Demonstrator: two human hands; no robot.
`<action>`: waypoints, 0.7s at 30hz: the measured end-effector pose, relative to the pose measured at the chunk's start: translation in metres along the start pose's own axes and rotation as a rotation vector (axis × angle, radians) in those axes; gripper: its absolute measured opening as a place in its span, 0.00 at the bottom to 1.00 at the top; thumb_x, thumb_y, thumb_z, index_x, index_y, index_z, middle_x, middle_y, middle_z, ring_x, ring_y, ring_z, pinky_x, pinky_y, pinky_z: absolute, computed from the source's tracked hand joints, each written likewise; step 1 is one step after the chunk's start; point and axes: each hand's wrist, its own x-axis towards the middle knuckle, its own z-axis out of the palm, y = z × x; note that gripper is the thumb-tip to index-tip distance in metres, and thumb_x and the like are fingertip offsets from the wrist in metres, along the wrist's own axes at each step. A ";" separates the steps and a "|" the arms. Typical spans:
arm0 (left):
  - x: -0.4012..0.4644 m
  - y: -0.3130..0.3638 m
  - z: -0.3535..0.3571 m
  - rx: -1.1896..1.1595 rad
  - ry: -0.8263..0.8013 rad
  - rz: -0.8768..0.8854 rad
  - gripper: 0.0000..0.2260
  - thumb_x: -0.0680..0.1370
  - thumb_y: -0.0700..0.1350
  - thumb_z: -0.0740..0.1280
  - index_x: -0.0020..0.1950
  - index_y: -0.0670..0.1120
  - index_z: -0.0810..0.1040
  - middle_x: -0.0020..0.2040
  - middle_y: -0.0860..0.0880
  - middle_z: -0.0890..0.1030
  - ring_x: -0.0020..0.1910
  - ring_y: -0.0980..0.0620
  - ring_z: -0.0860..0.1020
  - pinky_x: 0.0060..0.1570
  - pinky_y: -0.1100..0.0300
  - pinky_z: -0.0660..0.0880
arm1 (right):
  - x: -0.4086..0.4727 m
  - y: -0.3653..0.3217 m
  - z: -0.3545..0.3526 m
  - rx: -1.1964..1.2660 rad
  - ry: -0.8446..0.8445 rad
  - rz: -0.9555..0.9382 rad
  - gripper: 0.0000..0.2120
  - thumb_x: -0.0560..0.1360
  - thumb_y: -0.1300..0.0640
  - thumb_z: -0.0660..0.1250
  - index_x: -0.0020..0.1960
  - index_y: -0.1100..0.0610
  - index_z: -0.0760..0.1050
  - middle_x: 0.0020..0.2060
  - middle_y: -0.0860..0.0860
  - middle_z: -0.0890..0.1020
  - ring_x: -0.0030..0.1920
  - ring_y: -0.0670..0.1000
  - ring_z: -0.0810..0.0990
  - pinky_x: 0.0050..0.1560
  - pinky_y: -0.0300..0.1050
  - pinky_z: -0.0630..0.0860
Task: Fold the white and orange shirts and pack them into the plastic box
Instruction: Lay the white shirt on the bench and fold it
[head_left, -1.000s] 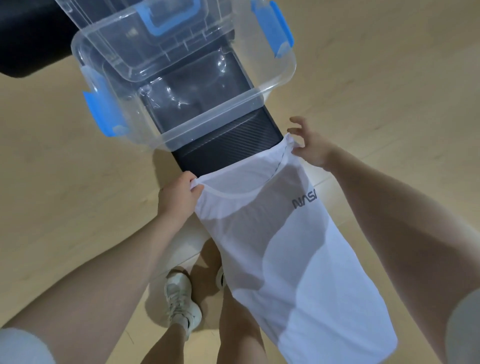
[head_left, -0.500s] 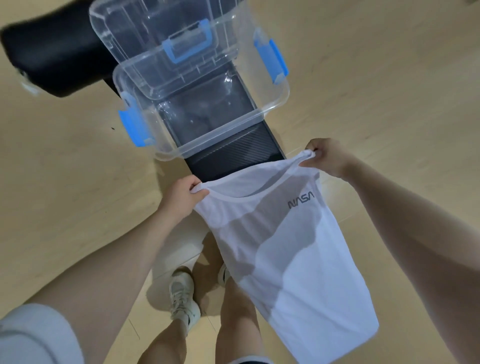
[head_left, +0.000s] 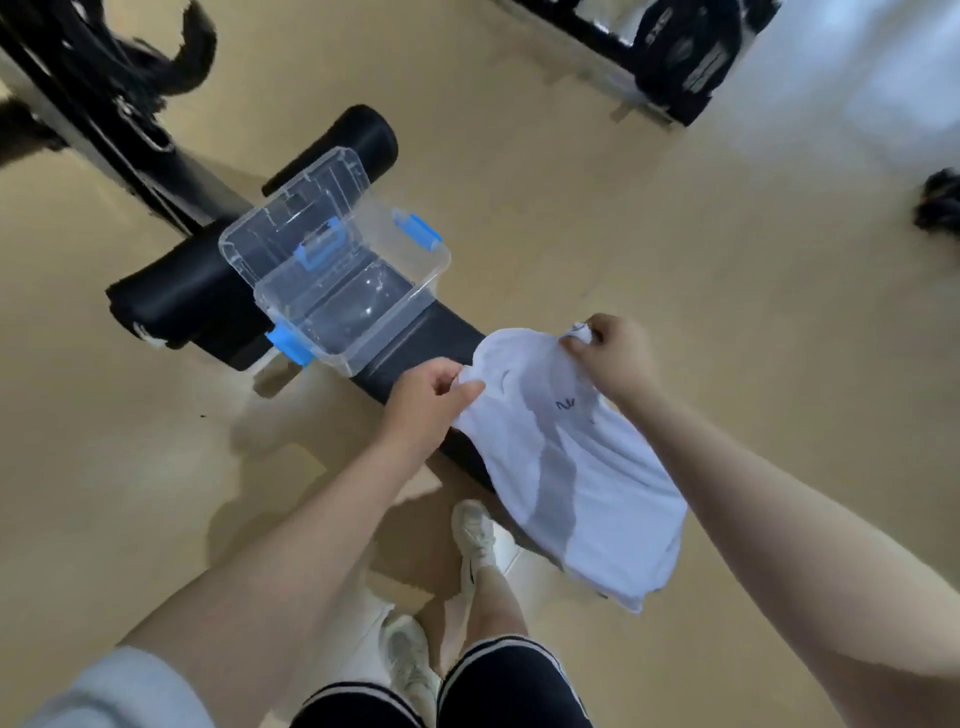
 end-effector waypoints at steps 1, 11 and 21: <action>-0.013 0.015 0.004 0.000 0.000 0.052 0.06 0.73 0.43 0.69 0.39 0.42 0.75 0.32 0.50 0.71 0.33 0.53 0.67 0.37 0.60 0.64 | -0.019 -0.004 -0.008 0.054 0.029 0.015 0.15 0.73 0.57 0.64 0.31 0.57 0.64 0.26 0.48 0.69 0.30 0.52 0.68 0.31 0.43 0.65; -0.123 0.110 -0.004 -0.100 0.067 0.311 0.07 0.74 0.42 0.68 0.42 0.38 0.78 0.32 0.51 0.75 0.30 0.59 0.71 0.31 0.71 0.68 | -0.153 -0.067 -0.057 0.567 0.019 -0.034 0.06 0.71 0.59 0.66 0.40 0.62 0.72 0.35 0.57 0.73 0.29 0.51 0.79 0.39 0.57 0.80; -0.177 0.126 -0.032 -0.113 0.185 0.393 0.10 0.74 0.45 0.68 0.33 0.44 0.77 0.31 0.50 0.77 0.32 0.57 0.71 0.36 0.62 0.68 | -0.207 -0.117 -0.069 0.715 -0.077 -0.192 0.12 0.71 0.63 0.63 0.36 0.73 0.69 0.35 0.56 0.67 0.35 0.51 0.74 0.48 0.54 0.82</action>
